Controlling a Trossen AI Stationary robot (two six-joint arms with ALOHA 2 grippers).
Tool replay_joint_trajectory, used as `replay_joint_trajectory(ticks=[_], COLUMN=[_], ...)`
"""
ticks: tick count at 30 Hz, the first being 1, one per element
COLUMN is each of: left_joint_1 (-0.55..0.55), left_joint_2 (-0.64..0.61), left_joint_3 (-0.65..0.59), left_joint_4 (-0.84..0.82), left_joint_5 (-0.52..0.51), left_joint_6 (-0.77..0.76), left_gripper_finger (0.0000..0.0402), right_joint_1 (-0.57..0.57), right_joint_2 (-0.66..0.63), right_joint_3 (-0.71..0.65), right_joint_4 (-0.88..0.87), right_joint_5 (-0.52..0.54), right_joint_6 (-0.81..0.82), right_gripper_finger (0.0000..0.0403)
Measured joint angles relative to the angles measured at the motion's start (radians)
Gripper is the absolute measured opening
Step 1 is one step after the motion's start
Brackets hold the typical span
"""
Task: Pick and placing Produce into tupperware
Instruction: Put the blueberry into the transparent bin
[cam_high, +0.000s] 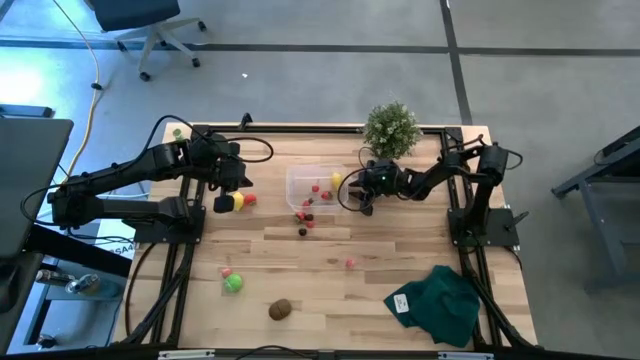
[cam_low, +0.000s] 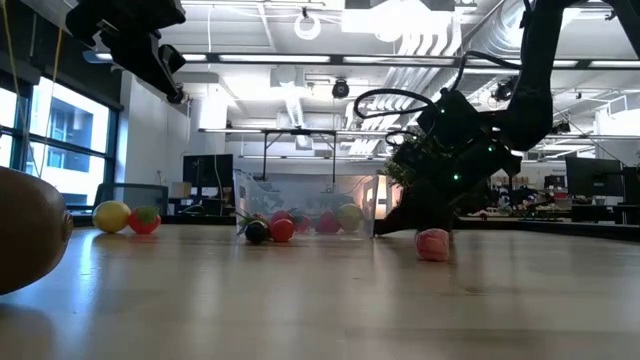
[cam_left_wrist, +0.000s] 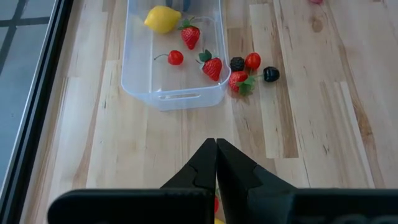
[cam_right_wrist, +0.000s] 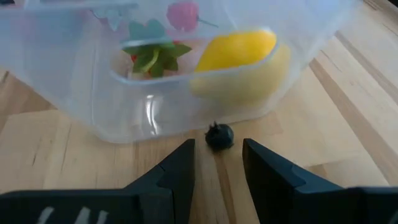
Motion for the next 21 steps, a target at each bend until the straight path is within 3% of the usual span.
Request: replay_joint_trajectory(ticks=[21], left_joint_1=[0.000], left_joint_2=[0.000], left_joint_3=[0.000], left_joint_4=[0.000], left_joint_5=[0.000], left_joint_6=[0.000], left_gripper_finger=[0.0003], right_joint_1=[0.000], right_joint_2=[0.000], right_joint_3=[0.092], right_joint_4=[-0.165], right_joint_5=[-0.010], right_joint_6=[-0.014], right_gripper_finger=[0.0124])
